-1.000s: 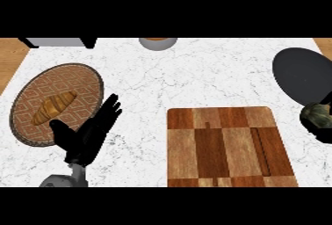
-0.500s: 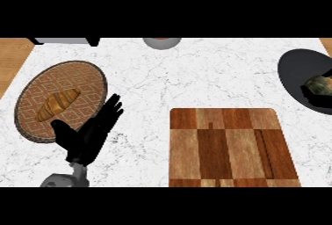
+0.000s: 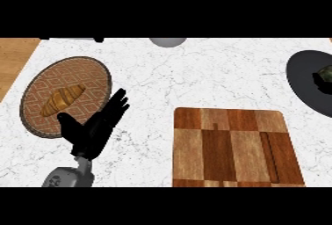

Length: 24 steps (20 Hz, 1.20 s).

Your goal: Pick the squash from the cutting board and place it in the pan

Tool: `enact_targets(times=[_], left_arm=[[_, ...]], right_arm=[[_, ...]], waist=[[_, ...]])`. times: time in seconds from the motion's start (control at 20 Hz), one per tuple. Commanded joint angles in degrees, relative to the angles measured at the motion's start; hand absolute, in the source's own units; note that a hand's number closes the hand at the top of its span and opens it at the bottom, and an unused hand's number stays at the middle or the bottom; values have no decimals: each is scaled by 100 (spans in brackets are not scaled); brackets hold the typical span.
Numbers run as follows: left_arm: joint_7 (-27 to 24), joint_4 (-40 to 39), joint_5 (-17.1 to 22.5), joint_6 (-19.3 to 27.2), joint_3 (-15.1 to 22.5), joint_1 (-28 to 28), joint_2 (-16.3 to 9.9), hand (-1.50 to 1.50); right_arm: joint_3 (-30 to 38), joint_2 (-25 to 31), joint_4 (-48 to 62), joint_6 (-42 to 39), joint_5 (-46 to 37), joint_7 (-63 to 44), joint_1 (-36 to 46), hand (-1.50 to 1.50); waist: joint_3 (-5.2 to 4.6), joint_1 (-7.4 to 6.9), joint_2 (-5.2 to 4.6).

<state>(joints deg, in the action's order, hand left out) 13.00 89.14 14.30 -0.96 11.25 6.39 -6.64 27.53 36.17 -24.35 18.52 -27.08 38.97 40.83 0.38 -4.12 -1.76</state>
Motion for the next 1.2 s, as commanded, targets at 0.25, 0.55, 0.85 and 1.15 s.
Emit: enact_targets(times=[0.25,0.55,0.85,1.15], left_arm=[[-46,-143,-3,-182,63,115,-10,0],[67,-62,31,-97,-27,249,12,0],[-9,-135,-11,-93,-51,196,-5,0],[-52,-155,-108,-24,2,155,49,0]], right_arm=[[-539,411,1285,78,-845,-678,183,-150],[-207,295,1485,-604,-454,-230,375,-150],[738,324,1497,-1559,567,197,708,-150],[973,777,1867,-2835,819,-48,537,-150]], waist=[[1,-245,-120],[32,-177,-89],[44,-92,-74],[36,-45,-87]])
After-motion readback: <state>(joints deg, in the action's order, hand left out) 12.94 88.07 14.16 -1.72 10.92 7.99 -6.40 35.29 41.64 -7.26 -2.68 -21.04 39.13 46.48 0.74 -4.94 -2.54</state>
